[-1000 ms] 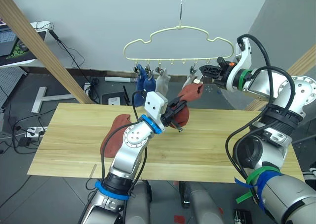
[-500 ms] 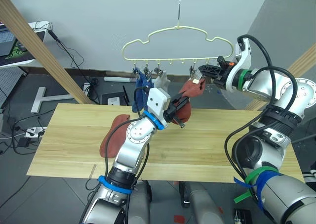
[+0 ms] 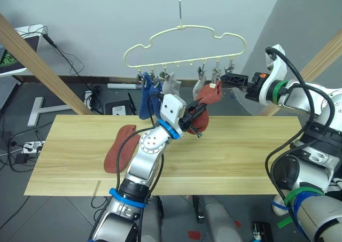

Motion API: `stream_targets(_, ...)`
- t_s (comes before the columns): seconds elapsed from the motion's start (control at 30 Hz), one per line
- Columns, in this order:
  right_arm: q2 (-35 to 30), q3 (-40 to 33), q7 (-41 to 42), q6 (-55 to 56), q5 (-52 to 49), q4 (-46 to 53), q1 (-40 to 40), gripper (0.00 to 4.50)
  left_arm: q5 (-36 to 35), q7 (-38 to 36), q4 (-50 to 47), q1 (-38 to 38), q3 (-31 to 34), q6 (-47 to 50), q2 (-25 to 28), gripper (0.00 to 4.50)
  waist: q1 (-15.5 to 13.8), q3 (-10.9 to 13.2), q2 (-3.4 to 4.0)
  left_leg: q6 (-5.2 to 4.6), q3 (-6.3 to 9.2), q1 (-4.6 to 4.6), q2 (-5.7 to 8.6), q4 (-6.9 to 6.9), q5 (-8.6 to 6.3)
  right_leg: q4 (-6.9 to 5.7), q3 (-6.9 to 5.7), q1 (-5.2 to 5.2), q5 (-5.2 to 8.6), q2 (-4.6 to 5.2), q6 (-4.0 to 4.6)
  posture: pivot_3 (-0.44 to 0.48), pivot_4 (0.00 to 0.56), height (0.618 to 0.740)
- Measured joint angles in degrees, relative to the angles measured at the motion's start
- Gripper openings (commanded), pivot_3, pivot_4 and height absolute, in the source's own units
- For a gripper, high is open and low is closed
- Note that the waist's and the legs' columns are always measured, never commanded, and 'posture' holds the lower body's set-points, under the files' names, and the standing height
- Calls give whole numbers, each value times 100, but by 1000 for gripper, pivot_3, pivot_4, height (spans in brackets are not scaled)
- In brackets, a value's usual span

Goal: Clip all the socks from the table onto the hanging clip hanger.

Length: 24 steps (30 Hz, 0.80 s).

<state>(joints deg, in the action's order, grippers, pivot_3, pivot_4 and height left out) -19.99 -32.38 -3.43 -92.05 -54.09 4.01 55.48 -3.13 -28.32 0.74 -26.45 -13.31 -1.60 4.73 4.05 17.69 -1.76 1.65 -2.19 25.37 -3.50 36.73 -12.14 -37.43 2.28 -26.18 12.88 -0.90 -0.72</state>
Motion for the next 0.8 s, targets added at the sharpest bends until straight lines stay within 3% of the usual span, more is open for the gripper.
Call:
stream_targets(0.2, -497, 574, 631, 404, -285, 1656, -944, 4500, -358, -136, 499, -33, 45, 153, -267, 2373, 87, 0, 0, 0, 7, 1, 0, -3, 0, 8, -8, 1, 0, -6, -1, -179, 324, 740)
stream_targets(0.43, -1243, 2202, 1164, 2623, 1302, 2678, -2330, 4500, -534, -259, 616, 5, 254, 403, -51, 4478, 137, 0, 0, 0, 0, -6, 4, -3, 0, 18, 2, 3, -7, -7, -13, -177, 329, 740)
stream_targets(0.53, -877, 2397, 1121, 3256, 1723, 2630, -2585, 4500, -536, -291, 523, 53, 300, 520, 116, 4478, 150, 1, 1, 1, 0, -10, 3, -3, 1, 13, 5, 3, -7, -9, -14, -136, 336, 740)
stream_targets(0.7, -637, 2950, 1037, 4628, 2834, 2451, -2726, 3272, -743, -540, -378, 251, 457, 1054, 743, 4500, 142, 6, -5, 2, 2, -17, -2, -6, 1, 14, 7, 3, -8, -9, -15, -99, 333, 740)
stream_targets(0.8, -436, 3196, 1030, 5106, 3232, 2260, -2822, 3272, -946, -620, -991, 335, 775, 1426, 1163, 4500, 97, 7, -3, 3, 4, -23, -6, -13, 1, 12, 9, 3, -8, -8, -15, -80, 332, 740)
